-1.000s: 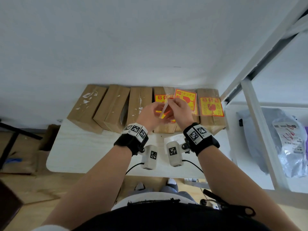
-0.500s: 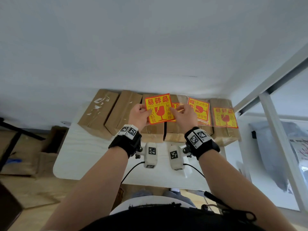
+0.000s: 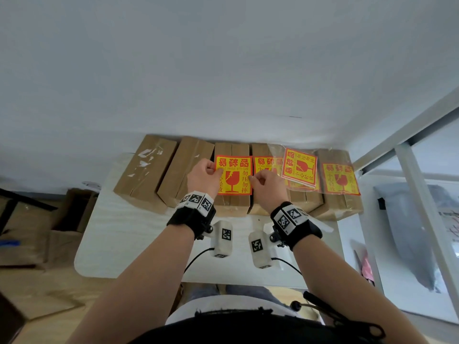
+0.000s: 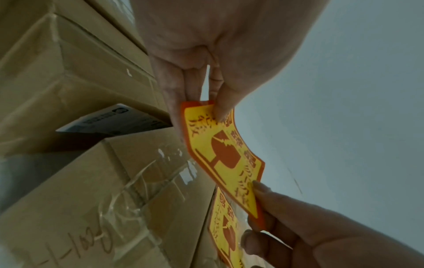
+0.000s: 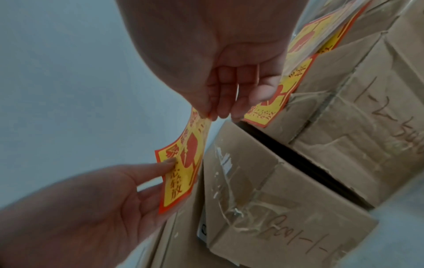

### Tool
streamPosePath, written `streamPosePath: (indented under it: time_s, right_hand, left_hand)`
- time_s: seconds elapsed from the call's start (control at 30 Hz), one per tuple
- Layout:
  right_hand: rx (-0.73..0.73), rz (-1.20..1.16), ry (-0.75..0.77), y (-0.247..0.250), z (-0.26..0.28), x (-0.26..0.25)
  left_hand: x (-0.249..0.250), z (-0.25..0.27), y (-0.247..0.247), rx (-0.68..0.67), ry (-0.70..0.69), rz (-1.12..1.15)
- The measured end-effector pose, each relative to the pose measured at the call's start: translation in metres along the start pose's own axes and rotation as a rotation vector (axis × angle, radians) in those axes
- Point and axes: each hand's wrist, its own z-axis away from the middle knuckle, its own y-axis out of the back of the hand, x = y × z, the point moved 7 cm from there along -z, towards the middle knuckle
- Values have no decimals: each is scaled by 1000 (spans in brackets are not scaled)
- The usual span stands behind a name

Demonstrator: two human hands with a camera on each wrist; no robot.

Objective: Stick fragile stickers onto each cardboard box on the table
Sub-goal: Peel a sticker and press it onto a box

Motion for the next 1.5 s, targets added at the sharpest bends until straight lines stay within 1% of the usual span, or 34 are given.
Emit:
streamPosePath:
  time_s: [0.13,0.23,0.37,0.57,0.8,1.03,1.2,1.4,1.5]
  right_hand:
    - [1,55,19,-3,-15,4]
    - [-37,57,15,-2,-26,7]
    - [-94,82,28,-11,-36,10]
    - [-108,113,5,-19,-44,16]
    - [-116,155,-5,-23,-48,17]
    - [-122,116,-34,-25,-53,24]
    - [-106,128,-6,-28,-54,28]
    - [-129,170,26,-28,-57,25]
    - [-136,210,39,-29,-56,22]
  left_hand:
    - [8,-6,-1,67,5,-88]
    - [8,-13,-3,66,14,-144]
    - [-1,-24,-8,56,64,-122]
    - [-10,-28,-15,78,132,-65]
    - [-12,-36,-20,102,108,-102]
    - [-12,-38,-27,97,97,-139]
    - [-10,-38,-29,88,86,-179]
    - [-8,-39,-30,82,111,-256]
    - [-6,-41,-33,72,98,-287]
